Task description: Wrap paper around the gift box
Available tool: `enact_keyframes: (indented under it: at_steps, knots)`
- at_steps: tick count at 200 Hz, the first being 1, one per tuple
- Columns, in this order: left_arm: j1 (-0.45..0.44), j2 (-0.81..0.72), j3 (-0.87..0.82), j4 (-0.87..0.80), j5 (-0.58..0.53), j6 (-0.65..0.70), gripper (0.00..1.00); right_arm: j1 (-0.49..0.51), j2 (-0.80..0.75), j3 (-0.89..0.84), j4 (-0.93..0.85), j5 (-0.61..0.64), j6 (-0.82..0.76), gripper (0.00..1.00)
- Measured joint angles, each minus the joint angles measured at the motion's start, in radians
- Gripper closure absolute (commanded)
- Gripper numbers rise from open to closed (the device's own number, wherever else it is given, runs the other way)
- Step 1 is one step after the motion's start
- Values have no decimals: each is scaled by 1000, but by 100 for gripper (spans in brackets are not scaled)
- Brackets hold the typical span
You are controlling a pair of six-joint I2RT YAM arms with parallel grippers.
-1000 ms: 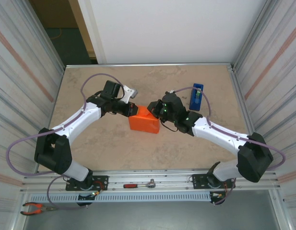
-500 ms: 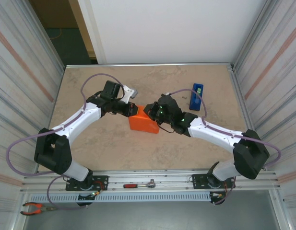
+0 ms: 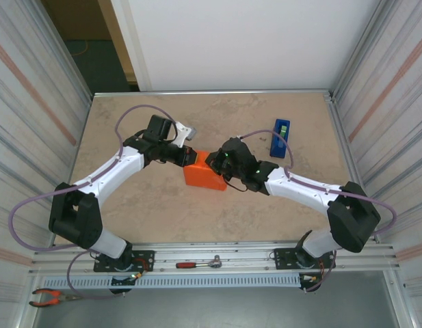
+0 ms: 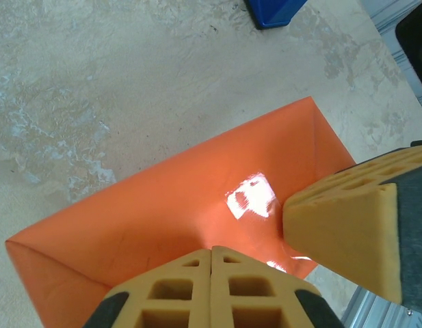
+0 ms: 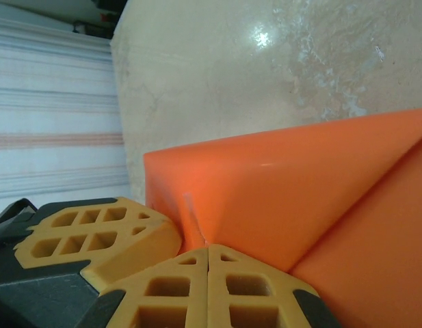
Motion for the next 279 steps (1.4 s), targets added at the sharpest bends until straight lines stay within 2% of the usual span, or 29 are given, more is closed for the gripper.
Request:
enact_keyframes:
  at_steps: [95, 157, 222, 279]
  knots:
    - [4, -2, 14, -33, 13, -11, 93, 20, 36, 101, -169, 33, -31, 100]
    - [63, -19, 68, -81, 87, -104, 90, 33, 80, 196, -304, 59, -49, 100]
    - [63, -20, 116, -61, 153, -170, 89, 47, 150, 322, -458, 97, -72, 100]
    - [51, 19, 116, -32, 169, -196, 89, 55, 169, 359, -512, 111, -80, 100]
